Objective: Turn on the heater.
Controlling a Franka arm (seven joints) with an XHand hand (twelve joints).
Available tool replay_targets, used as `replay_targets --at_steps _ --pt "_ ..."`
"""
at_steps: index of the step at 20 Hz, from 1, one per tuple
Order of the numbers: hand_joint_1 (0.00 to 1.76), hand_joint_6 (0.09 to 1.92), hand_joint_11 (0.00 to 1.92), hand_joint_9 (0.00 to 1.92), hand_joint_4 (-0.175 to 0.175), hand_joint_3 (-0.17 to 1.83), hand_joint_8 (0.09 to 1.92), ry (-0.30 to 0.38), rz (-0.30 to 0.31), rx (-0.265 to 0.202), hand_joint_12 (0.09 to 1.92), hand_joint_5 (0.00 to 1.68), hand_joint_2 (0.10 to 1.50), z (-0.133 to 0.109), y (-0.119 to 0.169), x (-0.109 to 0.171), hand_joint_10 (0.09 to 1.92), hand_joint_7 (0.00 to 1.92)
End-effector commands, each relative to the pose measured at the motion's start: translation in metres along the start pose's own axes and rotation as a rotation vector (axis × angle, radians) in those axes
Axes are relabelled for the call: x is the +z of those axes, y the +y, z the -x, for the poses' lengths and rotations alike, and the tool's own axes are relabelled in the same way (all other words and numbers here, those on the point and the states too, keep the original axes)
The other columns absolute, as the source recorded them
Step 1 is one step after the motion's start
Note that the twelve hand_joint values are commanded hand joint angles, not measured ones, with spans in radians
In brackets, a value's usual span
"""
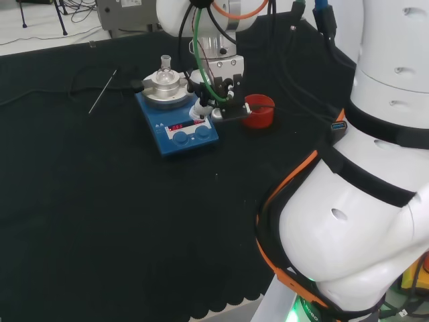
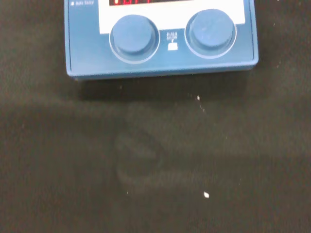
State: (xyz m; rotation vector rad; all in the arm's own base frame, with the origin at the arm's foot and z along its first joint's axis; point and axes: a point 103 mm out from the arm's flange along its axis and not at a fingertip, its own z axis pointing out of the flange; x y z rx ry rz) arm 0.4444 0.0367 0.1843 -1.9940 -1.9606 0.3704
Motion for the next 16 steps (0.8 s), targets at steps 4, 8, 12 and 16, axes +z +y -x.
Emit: replay_targets --at_steps 4,8,12,16 --pt "1.44 0.09 1.92 1.92 -0.063 -0.17 1.66 -0.061 -0.160 -0.023 1.69 0.33 1.24 -0.014 -0.001 0.013 1.73 1.82" --pt "1.44 0.09 1.92 1.92 -0.059 -0.17 1.66 -0.084 -0.222 -0.024 1.69 0.30 1.24 -0.019 0.001 0.018 1.74 1.83" --pt "1.45 0.09 1.92 1.92 -0.052 -0.17 1.66 -0.100 -0.274 -0.023 1.69 0.28 1.24 -0.023 0.004 0.024 1.74 1.83" --pt "1.45 0.09 1.92 1.92 -0.045 -0.17 1.66 -0.110 -0.313 -0.023 1.70 0.26 1.24 -0.025 0.007 0.029 1.74 1.83"
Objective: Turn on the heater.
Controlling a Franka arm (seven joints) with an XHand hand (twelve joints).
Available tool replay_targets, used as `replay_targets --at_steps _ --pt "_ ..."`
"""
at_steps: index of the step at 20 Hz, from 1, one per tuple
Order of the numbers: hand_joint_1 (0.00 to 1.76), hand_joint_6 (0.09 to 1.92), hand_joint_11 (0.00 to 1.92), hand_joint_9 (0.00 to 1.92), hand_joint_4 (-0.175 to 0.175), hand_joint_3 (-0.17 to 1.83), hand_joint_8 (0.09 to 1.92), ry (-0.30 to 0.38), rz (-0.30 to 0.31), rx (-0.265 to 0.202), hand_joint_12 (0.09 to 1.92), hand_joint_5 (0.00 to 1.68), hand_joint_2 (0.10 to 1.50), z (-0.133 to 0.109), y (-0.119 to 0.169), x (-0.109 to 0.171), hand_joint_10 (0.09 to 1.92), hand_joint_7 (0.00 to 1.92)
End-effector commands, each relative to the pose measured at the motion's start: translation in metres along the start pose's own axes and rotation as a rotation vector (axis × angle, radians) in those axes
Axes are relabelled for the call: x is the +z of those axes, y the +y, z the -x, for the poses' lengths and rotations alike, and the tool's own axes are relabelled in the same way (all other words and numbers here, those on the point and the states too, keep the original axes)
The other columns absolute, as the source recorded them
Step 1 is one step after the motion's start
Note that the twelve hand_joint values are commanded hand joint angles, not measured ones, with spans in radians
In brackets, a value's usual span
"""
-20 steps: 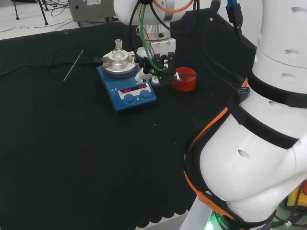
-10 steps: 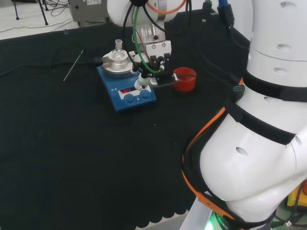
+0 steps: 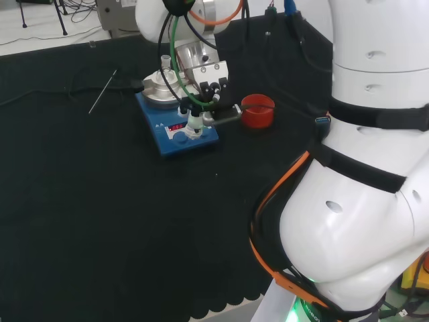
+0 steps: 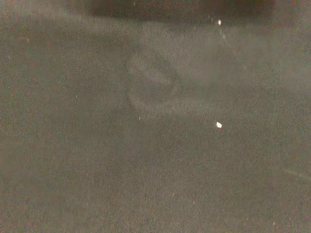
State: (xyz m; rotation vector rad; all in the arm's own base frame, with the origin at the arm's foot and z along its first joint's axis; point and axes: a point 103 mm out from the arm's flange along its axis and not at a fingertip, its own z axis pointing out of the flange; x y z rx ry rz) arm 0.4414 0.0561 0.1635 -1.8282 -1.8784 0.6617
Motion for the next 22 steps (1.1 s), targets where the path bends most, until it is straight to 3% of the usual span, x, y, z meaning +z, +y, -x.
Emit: replay_targets --at_steps 1,22 --pt "1.45 0.09 1.92 1.92 -0.044 -0.17 1.66 -0.032 -0.074 -0.001 1.70 0.26 1.24 -0.008 0.005 0.007 1.74 1.83" --pt "1.44 0.09 1.92 1.92 -0.039 -0.17 1.67 -0.052 -0.124 0.008 1.70 0.26 1.25 -0.013 0.012 0.018 1.75 1.83"
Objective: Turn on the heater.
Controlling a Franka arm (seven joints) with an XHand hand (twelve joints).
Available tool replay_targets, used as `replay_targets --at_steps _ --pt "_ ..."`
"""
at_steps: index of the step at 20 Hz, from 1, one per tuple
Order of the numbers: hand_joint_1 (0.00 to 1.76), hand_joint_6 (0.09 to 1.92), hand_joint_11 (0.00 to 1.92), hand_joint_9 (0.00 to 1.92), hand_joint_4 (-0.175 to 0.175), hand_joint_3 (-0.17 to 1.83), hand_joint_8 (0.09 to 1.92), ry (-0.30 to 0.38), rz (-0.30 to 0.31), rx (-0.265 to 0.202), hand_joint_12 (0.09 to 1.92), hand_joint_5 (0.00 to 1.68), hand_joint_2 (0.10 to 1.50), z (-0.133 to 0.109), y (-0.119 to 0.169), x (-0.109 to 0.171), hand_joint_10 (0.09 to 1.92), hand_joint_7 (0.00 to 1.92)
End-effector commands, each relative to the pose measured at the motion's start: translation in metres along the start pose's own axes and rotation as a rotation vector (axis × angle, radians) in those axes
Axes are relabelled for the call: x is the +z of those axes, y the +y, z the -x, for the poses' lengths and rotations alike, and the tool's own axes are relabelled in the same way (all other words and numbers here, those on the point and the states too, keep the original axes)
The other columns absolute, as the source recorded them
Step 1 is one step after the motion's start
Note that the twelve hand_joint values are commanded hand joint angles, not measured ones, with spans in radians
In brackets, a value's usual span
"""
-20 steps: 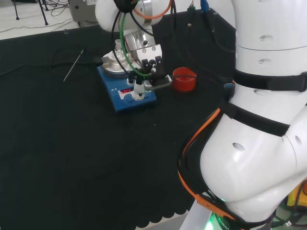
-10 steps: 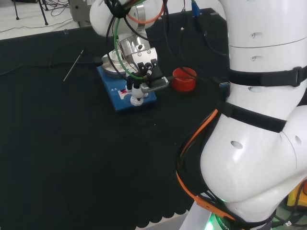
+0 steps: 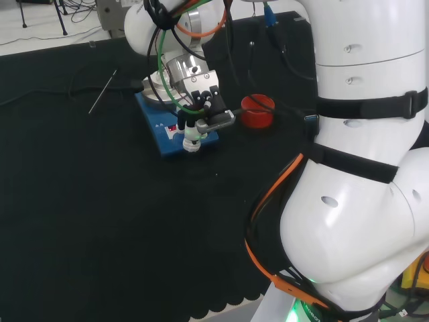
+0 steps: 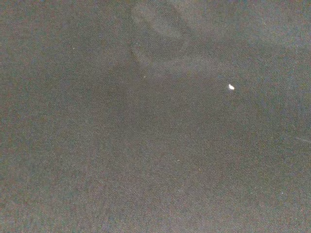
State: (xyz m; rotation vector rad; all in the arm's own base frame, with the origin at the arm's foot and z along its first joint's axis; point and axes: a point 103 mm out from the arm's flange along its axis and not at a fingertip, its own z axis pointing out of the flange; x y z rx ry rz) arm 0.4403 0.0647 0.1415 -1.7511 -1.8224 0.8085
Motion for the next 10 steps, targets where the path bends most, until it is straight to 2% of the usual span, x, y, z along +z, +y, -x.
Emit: replay_targets --at_steps 1,10 --pt "1.44 0.09 1.92 1.92 -0.039 -0.17 1.67 -0.003 0.000 0.006 1.70 0.26 1.25 -0.0044 -0.0004 -0.0001 1.75 1.83" --pt "1.44 0.09 1.92 1.92 -0.038 -0.17 1.67 0.000 -0.004 0.008 1.70 0.27 1.25 -0.0003 0.0034 0.0012 1.75 1.83"
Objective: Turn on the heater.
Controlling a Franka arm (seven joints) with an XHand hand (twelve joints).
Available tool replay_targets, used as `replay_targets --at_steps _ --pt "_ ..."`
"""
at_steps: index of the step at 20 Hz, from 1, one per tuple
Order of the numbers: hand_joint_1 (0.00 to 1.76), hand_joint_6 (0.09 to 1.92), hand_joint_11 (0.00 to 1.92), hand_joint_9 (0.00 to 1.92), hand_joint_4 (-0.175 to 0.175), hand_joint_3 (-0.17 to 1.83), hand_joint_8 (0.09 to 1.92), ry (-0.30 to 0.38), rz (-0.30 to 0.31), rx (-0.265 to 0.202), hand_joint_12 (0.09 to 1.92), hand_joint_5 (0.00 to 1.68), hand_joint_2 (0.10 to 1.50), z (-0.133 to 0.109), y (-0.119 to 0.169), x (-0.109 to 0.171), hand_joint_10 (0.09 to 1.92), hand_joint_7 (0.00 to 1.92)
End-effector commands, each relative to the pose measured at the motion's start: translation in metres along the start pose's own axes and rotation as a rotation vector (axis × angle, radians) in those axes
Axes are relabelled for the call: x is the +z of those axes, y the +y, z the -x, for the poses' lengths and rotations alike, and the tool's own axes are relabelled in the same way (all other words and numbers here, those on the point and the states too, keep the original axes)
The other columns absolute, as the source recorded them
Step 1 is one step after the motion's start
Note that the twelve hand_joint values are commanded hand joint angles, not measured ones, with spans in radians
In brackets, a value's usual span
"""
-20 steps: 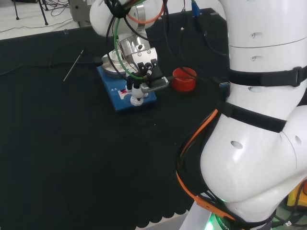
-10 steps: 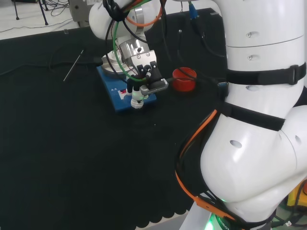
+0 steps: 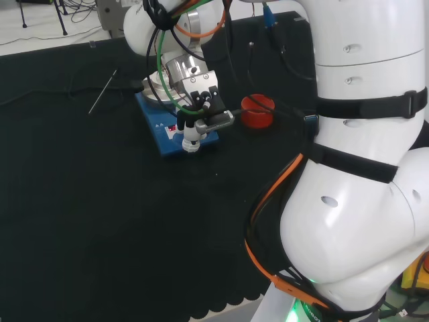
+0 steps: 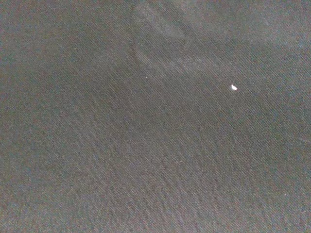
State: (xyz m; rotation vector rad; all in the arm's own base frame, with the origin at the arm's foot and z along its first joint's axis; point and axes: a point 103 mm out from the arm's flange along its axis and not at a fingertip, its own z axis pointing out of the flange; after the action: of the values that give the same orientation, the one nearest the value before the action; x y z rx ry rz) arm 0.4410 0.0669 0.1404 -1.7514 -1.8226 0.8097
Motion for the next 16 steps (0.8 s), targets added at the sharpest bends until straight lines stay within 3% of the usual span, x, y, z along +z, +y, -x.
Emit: replay_targets --at_steps 1,10,16 --pt "1.44 0.09 1.92 1.92 -0.038 -0.17 1.67 0.005 -0.005 0.010 1.70 0.27 1.25 0.003 0.003 0.002 1.75 1.83" --pt "1.44 0.09 1.92 1.92 -0.039 -0.17 1.67 0.005 -0.015 0.021 1.70 0.28 1.25 0.004 0.003 0.003 1.76 1.83" --pt "1.44 0.09 1.92 1.92 -0.039 -0.17 1.67 0.050 0.029 -0.057 1.70 0.29 1.25 0.001 -0.015 -0.017 1.76 1.83"
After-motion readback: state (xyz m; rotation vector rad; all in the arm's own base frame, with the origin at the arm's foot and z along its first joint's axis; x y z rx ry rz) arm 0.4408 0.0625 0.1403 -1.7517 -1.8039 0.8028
